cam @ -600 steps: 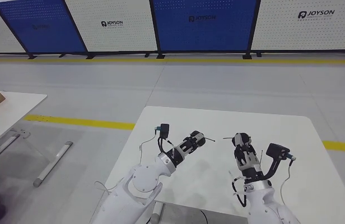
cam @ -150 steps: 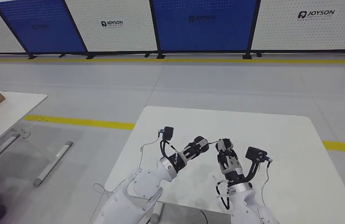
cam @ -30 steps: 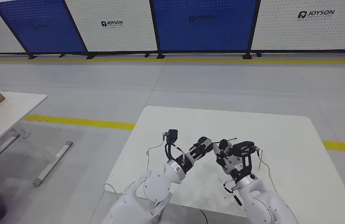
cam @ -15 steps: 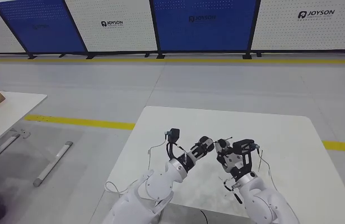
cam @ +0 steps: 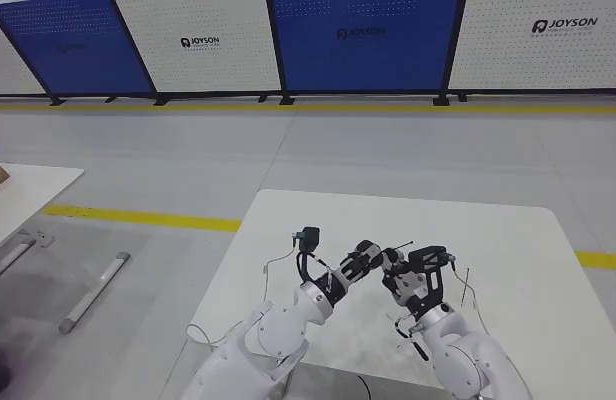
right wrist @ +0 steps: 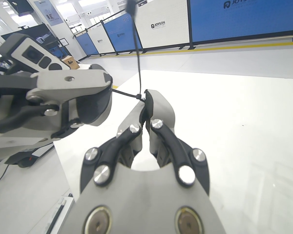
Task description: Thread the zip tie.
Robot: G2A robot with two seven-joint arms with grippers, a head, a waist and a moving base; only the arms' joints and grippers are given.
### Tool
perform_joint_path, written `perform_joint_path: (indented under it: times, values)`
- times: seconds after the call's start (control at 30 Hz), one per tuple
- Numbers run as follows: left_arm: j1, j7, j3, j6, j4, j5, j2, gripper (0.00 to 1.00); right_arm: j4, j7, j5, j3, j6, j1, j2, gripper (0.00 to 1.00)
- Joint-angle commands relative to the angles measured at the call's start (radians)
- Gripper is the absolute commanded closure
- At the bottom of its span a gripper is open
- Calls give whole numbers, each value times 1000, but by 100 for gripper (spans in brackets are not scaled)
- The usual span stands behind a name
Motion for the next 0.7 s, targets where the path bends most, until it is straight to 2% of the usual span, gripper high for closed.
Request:
perform_joint_path:
  times: [0.0,0.67]
  values:
    - [3,-3,-3,-3,-2,-1,1,100,4,1,-2,-5,1,4,0,100]
    - [25,-15,-32,-36,-30,-20,4,100,54,6,-25,-39,2,21,-1,100]
